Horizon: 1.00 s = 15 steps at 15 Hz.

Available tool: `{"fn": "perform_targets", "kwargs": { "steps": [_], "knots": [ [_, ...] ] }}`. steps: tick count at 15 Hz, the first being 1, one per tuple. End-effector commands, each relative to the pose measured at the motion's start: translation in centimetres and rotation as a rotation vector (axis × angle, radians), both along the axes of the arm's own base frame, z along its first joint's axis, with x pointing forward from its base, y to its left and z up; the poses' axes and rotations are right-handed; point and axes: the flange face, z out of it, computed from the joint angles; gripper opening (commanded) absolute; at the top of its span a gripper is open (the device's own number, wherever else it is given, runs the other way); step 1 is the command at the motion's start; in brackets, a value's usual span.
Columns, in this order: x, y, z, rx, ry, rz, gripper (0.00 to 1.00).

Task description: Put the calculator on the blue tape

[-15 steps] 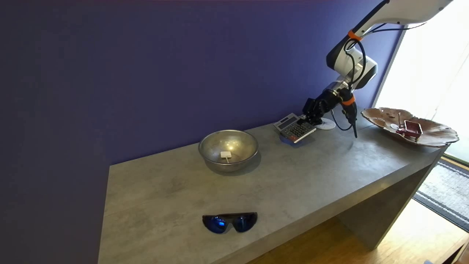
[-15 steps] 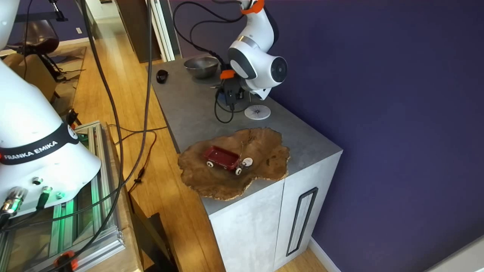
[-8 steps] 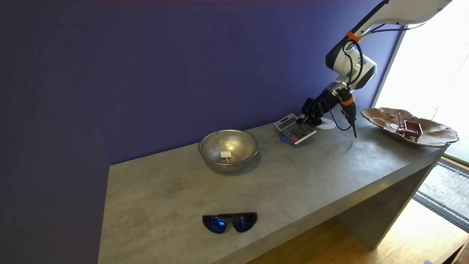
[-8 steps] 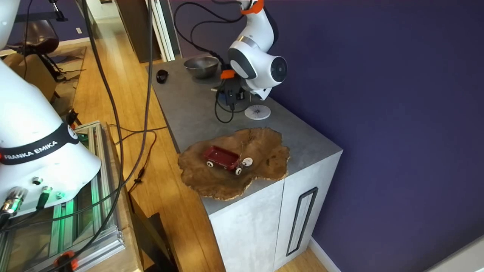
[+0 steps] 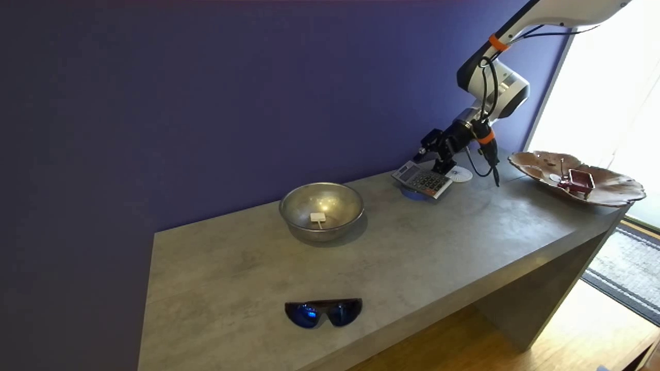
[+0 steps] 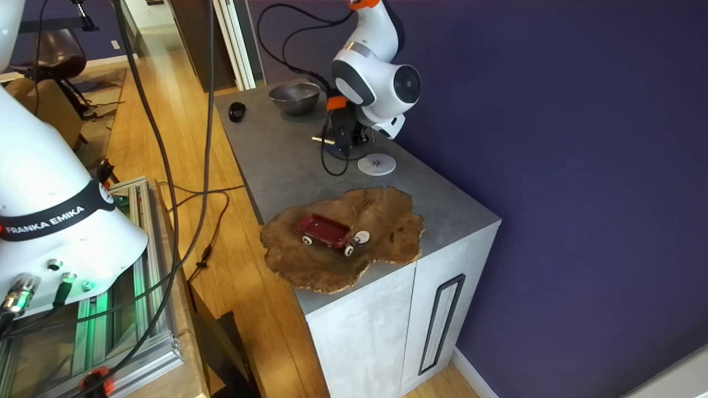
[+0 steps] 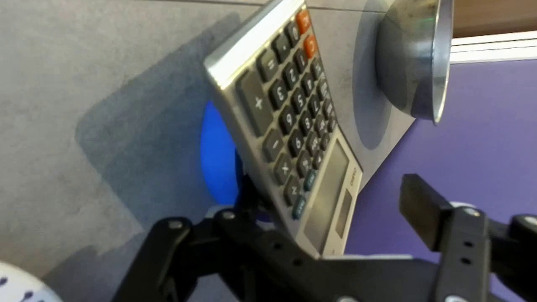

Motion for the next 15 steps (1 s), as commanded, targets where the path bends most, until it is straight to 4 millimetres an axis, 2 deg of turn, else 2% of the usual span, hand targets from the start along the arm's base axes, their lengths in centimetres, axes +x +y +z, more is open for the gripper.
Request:
{"fn": "perform_targets", "kwargs": {
  "steps": [1, 5, 8, 10, 15],
  "knots": [
    [-1.4, 0.0, 2.6, -0.150, -0.028, -0.072, 1.00],
    [-2.9, 1.0, 2.9, -0.299, -0.008, -0.126, 1.00],
    [-4.0, 1.8, 3.1, -0.348, -0.013, -0.150, 1.00],
    [-4.7, 1.8, 5.2, -0.370, -0.074, -0.172, 1.00],
    [-8.3, 1.0, 13.3, -0.449, -0.250, -0.236, 1.00]
  ]
}}
